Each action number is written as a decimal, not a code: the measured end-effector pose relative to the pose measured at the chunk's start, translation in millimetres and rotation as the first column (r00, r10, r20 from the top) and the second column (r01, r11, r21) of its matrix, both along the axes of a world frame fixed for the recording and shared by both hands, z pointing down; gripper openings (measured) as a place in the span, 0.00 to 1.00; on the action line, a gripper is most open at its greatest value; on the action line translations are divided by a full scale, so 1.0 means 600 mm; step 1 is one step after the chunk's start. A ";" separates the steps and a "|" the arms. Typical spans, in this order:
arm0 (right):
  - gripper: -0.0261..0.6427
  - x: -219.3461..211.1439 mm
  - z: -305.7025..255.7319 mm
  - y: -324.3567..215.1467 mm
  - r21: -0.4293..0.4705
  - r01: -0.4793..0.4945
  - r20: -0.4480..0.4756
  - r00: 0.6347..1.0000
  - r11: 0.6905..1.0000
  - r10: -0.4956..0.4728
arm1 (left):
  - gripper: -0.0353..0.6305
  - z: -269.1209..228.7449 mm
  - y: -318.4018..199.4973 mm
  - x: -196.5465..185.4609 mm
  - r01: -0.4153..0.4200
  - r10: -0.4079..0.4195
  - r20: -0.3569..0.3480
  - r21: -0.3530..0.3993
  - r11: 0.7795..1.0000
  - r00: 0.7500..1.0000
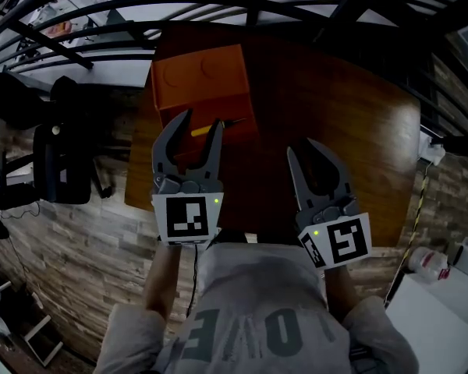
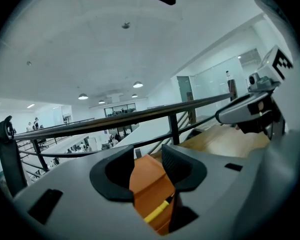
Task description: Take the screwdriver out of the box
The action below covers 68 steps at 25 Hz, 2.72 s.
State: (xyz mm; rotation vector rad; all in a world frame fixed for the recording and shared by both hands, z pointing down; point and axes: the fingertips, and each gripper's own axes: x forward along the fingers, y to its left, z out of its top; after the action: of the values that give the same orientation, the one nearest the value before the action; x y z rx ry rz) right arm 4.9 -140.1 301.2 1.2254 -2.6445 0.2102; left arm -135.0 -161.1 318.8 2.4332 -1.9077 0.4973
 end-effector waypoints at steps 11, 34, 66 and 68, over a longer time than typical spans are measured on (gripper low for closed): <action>0.18 -0.025 0.016 -0.004 -0.036 0.063 -0.019 0.998 0.997 -0.063 | 0.32 0.041 -0.014 -0.002 -0.096 0.103 0.063 -0.104 0.990 0.993; 0.20 -0.060 0.048 0.033 -0.131 0.151 -0.078 0.984 0.980 -0.162 | 0.33 0.185 -0.019 0.017 -0.284 0.353 0.127 -0.376 0.882 0.927; 0.22 -0.078 0.056 0.057 -0.205 0.193 -0.065 0.976 0.960 -0.210 | 0.33 0.324 -0.018 0.016 -0.374 0.605 0.145 -0.668 0.644 0.783; 0.22 -0.082 0.054 0.056 -0.208 0.198 -0.052 0.976 0.958 -0.213 | 0.33 0.331 -0.018 0.016 -0.373 0.617 0.143 -0.684 0.627 0.774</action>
State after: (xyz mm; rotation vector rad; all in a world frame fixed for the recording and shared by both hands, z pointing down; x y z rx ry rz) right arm -44.4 -106.6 333.9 0.8709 -2.5887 0.3790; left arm -125.3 -172.1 517.5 2.4372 -0.7929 1.4338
